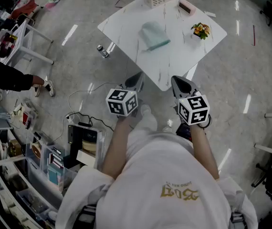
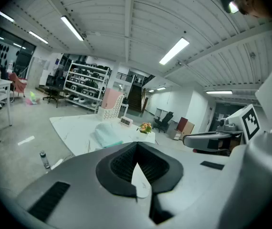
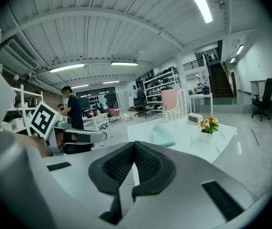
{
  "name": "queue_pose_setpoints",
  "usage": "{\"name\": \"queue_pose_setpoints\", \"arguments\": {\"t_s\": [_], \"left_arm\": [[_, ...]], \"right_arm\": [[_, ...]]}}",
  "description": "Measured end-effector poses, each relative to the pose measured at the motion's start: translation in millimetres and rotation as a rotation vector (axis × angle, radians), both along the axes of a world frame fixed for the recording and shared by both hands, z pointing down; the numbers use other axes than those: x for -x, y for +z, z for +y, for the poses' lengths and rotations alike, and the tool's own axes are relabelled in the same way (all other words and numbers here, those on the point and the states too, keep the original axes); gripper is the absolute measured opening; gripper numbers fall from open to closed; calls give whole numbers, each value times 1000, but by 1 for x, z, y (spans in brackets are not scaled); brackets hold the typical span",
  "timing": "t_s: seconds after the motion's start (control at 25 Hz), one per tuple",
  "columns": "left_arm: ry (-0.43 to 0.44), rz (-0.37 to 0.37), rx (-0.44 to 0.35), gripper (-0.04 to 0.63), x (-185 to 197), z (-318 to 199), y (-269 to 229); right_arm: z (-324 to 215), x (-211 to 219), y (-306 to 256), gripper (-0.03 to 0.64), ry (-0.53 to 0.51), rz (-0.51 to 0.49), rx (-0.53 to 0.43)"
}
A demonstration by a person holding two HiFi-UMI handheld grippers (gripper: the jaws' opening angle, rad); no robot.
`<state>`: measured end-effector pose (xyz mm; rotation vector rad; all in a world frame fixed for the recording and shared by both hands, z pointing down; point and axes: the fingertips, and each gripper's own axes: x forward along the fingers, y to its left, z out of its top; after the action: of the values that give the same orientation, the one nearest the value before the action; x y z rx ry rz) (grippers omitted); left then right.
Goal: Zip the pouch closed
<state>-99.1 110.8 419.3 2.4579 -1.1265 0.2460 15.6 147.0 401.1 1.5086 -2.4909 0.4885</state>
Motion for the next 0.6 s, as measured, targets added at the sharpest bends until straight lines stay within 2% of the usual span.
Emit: {"name": "queue_pose_setpoints", "arguments": {"t_s": [0.32,0.44,0.48,0.52,0.56,0.6], "left_arm": [[-15,-8,-8,18,-11,38,0],[-40,19,-2,18,-14,44,2],[-53,45,20,50,-15,44,4],[-67,77,48,167,-16,45,7],[-81,104,72,225,-16,45,9],[-93,114,84,229,-15,45,11]], "right_arm": [[39,-15,4,11,-5,1,13],[48,-21,11,11,-14,-55,49],[50,-23,13,12,-18,-74,61],[53,-25,15,42,-23,-85,70],[54,-26,17,91,-27,-88,78],[55,-27,20,133,-26,-87,84]]}}
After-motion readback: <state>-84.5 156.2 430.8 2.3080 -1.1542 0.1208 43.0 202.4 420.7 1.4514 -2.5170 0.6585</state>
